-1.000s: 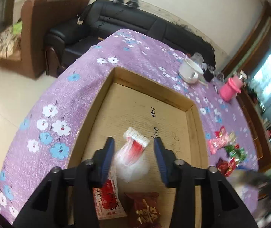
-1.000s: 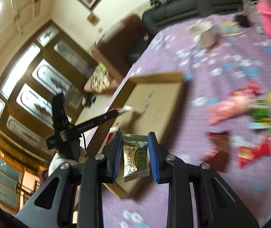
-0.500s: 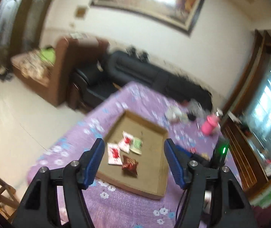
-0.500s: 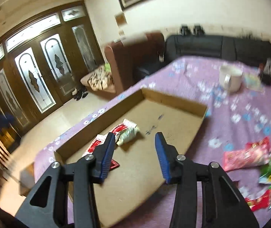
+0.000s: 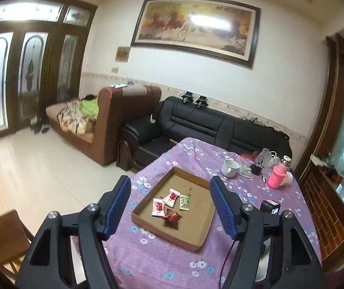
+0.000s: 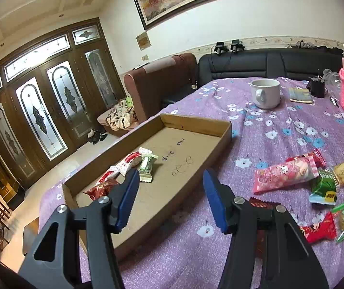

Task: Organize snacks
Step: 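Withdraw both tools from the box toward the snack pile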

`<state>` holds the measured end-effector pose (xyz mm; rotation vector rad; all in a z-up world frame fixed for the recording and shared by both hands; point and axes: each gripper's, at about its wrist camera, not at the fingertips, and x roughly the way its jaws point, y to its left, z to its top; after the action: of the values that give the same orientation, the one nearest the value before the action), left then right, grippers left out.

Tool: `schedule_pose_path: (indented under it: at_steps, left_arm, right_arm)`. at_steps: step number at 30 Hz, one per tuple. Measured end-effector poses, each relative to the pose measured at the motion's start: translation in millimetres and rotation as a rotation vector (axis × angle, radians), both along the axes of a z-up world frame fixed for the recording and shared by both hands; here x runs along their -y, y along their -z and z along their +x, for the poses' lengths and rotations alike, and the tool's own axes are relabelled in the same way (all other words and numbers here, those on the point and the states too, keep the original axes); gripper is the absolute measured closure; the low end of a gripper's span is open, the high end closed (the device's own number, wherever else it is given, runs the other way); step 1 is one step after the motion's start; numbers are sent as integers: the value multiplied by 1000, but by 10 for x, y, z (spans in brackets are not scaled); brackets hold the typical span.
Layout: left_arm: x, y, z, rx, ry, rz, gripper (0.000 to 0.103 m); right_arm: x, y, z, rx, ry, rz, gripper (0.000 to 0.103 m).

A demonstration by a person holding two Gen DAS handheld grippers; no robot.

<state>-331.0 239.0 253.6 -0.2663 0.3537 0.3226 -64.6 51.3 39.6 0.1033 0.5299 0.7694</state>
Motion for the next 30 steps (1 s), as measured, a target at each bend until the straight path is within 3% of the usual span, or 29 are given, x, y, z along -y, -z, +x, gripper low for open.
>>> schedule_pose_path:
  at_steps: [3,8,12,21,30]
  left_arm:
    - [-37,6,-9,7,0,45,32]
    - [-246,164,91,13,47,-61,30]
    - [-387,223,94,12,34,-95,30]
    - [-290,232,62,1,9,-79,30]
    - [-102,253,198,-23,69,-60,30]
  right_arm:
    - [31,-31,-94,45,21,-20,46]
    - [186,10,-116,80,96,-55,43]
    - [332,75,-16,28,137,-53,43]
    - [554,118,31,-29,156,-26,39]
    - [538,47,-118,39,141,-53,39]
